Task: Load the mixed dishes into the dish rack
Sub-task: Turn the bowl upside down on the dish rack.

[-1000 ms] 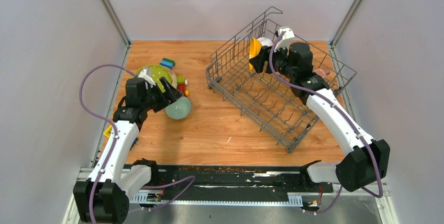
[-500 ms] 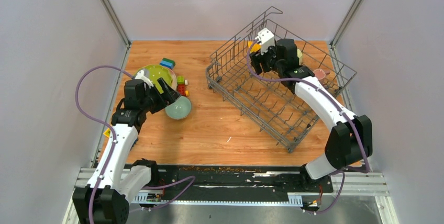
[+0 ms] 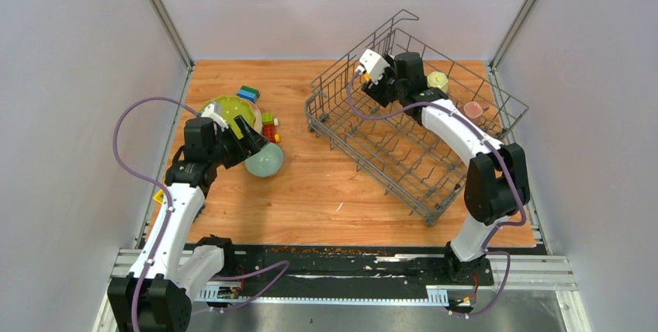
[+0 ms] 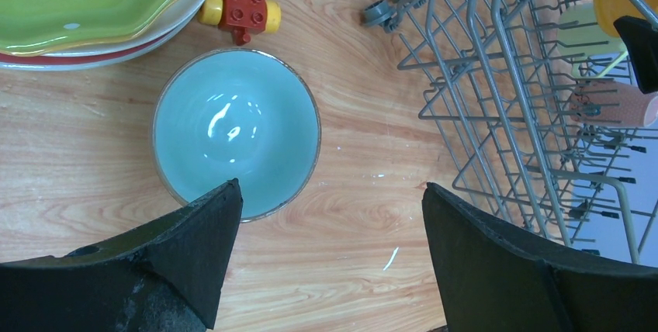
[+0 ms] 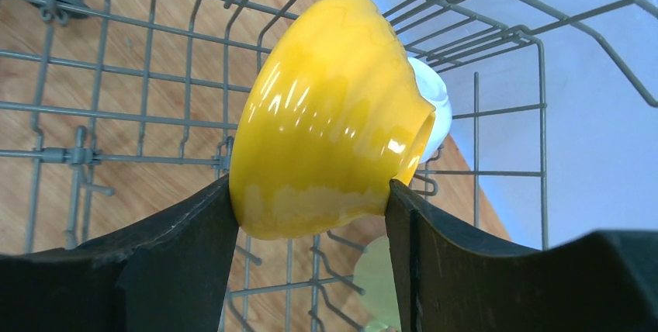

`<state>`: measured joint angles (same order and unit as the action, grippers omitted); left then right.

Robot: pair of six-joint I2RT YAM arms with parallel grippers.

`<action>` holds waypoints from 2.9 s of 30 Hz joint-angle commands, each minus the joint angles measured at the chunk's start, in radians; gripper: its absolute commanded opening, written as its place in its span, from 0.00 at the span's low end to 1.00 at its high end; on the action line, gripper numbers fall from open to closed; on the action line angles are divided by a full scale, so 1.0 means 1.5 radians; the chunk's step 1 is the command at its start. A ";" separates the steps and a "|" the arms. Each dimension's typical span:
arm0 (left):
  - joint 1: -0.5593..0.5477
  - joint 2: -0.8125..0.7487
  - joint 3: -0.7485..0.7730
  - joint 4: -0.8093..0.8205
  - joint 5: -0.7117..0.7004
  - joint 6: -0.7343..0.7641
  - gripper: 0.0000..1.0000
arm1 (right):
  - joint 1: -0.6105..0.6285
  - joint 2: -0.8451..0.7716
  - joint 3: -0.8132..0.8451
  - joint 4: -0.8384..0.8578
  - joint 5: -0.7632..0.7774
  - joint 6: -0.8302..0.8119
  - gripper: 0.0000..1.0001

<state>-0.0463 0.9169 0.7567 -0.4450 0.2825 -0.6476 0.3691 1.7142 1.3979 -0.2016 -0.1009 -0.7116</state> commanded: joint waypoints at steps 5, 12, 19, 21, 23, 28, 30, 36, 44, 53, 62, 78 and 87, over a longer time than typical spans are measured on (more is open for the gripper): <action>0.000 -0.002 0.014 0.011 0.016 0.016 0.93 | -0.013 0.048 0.082 -0.012 -0.017 -0.115 0.03; 0.004 -0.002 0.017 0.005 0.021 0.024 0.93 | -0.014 0.111 0.148 -0.094 -0.053 -0.174 0.05; 0.007 0.001 0.019 0.005 0.025 0.026 0.93 | -0.014 0.171 0.215 -0.143 -0.053 -0.205 0.11; 0.009 0.000 0.018 0.004 0.024 0.028 0.93 | -0.014 0.183 0.225 -0.161 -0.043 -0.212 0.11; 0.010 -0.001 0.017 0.003 0.023 0.029 0.93 | -0.015 0.187 0.225 -0.169 -0.039 -0.216 0.14; 0.012 0.004 0.013 0.010 0.030 0.025 0.93 | -0.015 0.190 0.223 -0.174 -0.051 -0.210 0.26; 0.012 0.007 0.014 0.011 0.032 0.026 0.93 | -0.014 0.194 0.227 -0.179 -0.049 -0.211 0.30; 0.012 0.009 0.012 0.012 0.033 0.024 0.93 | -0.015 0.198 0.233 -0.181 -0.036 -0.215 0.45; 0.013 0.011 0.009 0.015 0.036 0.021 0.93 | -0.015 0.196 0.240 -0.184 -0.037 -0.201 0.65; 0.013 0.009 0.007 0.016 0.039 0.017 0.93 | -0.013 0.190 0.242 -0.207 -0.053 -0.199 0.67; 0.013 0.011 0.006 0.017 0.040 0.017 0.93 | -0.014 0.189 0.238 -0.228 -0.074 -0.201 0.78; 0.014 0.008 0.000 0.004 0.013 0.027 0.93 | -0.014 0.175 0.277 -0.126 -0.047 0.072 0.75; 0.014 0.010 -0.004 0.011 0.008 0.021 0.93 | -0.014 0.176 0.222 -0.065 -0.089 0.282 0.76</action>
<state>-0.0319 0.9356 0.7486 -0.4465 0.3038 -0.6243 0.3500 1.9934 1.7340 -0.3790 -0.2043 -0.4683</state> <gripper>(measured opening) 0.928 0.757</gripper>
